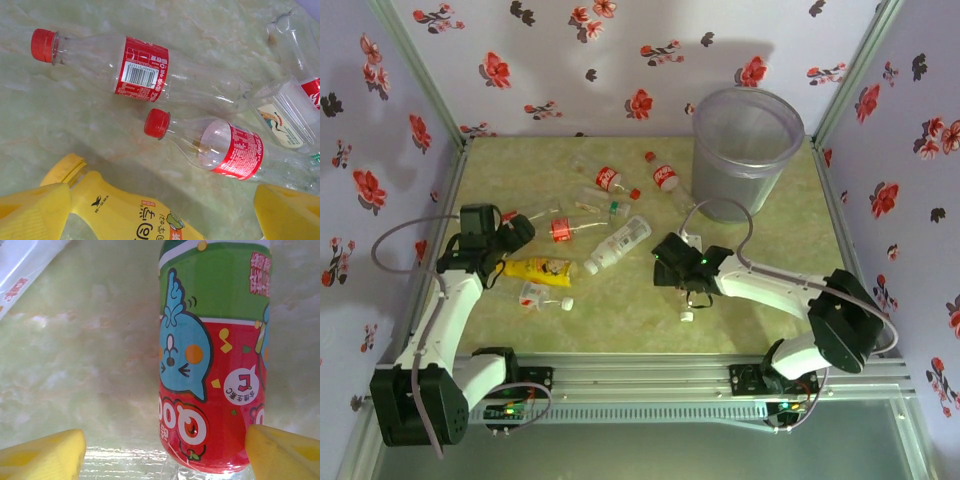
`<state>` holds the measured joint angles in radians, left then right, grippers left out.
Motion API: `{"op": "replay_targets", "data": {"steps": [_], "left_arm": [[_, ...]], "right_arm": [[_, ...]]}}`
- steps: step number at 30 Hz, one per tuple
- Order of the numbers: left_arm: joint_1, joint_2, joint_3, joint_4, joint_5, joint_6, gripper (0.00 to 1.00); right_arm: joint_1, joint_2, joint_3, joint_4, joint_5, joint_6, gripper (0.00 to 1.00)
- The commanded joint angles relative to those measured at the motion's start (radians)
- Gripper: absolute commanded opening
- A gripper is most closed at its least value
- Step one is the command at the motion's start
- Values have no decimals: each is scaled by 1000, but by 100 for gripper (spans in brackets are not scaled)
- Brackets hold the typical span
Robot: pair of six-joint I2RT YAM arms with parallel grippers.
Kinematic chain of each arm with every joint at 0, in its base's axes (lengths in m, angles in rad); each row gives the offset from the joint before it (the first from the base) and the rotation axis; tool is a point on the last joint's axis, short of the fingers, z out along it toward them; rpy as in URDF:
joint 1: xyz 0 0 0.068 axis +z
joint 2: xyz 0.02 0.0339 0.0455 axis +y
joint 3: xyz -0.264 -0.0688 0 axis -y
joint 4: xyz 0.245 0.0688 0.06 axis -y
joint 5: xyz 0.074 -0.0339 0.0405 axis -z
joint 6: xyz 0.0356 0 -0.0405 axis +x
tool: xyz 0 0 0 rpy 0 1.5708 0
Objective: Put the plastic bottles in the bin
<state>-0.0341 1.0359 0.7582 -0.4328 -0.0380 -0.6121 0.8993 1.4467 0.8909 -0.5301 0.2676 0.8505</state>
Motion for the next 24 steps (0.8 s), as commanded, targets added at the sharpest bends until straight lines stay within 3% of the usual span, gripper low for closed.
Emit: {"op": "replay_targets", "data": {"steps": [1,10,24], "left_arm": [[-11,15,-2,32,16,-27,94],[-20,30,-16,65,16,-39,94],[-30,61,-20,88,16,-51,94]], "right_arm": [[0,34,36,-55,36,50,84],[-19,96,-16,9,22,64,81],[-29,127,-25,24,18,43,61]]}}
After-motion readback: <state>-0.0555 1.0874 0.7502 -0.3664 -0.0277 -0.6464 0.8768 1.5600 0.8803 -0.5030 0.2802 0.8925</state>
